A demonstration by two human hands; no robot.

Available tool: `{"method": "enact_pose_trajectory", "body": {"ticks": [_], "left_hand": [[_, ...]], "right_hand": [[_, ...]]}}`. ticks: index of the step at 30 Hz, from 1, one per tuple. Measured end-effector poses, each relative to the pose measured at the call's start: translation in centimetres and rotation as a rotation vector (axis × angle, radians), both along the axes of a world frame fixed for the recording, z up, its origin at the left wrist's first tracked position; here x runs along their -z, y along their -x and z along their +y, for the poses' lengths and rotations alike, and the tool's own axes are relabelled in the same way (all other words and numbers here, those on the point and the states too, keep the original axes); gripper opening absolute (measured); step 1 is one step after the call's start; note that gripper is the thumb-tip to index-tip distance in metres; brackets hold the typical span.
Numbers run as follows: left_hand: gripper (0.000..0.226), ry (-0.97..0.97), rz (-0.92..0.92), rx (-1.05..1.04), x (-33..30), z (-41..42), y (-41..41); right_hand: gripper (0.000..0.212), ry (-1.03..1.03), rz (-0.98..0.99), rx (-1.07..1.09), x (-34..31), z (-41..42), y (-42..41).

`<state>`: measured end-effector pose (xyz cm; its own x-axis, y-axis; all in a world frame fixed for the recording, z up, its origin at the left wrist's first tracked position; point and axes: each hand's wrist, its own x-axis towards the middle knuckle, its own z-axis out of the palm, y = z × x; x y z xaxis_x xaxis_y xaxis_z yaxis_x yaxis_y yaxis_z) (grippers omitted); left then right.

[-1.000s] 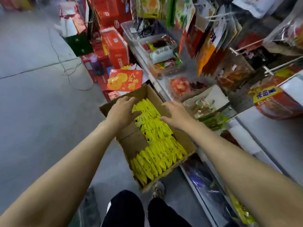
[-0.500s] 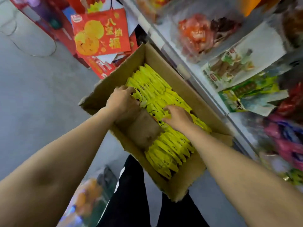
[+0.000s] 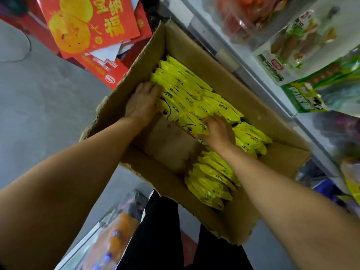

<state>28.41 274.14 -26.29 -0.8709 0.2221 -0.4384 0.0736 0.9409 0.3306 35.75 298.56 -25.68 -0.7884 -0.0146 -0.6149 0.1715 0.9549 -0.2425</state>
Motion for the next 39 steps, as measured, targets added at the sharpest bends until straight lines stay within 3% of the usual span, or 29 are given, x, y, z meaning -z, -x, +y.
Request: {"method": "enact_pose_trajectory", "body": {"ticks": [4,8,10,13,16,25,29,32,34,37,39], "left_hand": [[0.044,0.145,0.073,0.103,0.5,0.1,0.0],[0.023,0.161,0.079,0.173,0.0,-0.2,-0.8],[0.023,0.142,0.031,0.148,-0.6,-0.3,-1.1],[0.026,0.022,-0.196,-0.09,-2.5,-0.3,-1.4],[0.029,-0.129,-0.321,-0.2,-5.1,0.3,-2.1],[0.031,-0.346,-0.263,-0.278,-12.6,3.8,-6.2],[0.033,-0.402,-0.162,-0.26,-17.9,8.2,-9.2],[0.056,-0.575,-0.158,-0.31,-21.8,12.0,-12.3],[0.055,-0.669,-0.165,-0.33,-24.3,14.9,-14.8],[0.033,-0.722,-0.15,-0.24,-28.3,19.8,-19.0],[0.032,-0.709,-0.113,-0.117,-30.9,23.3,-21.3]], "right_hand": [[0.047,-0.08,-0.006,-0.016,0.5,-0.8,0.1],[0.026,-0.021,0.014,0.085,0.1,-0.8,0.4],[0.021,0.064,0.014,0.199,-0.7,-0.4,0.4],[0.023,0.213,-0.017,0.387,-2.8,0.6,0.1],[0.021,0.277,0.012,0.428,-5.0,1.7,-0.4],[0.065,0.454,0.281,0.372,-13.6,6.3,-2.4],[0.036,0.481,0.392,0.331,-18.3,10.2,-6.5],[0.019,0.494,0.508,0.418,-21.4,13.7,-10.7],[0.009,0.522,0.568,0.489,-24.0,16.2,-14.0],[0.028,0.501,0.686,0.568,-28.8,20.1,-19.3],[0.037,0.477,0.778,0.591,-32.0,23.0,-22.8]]}}
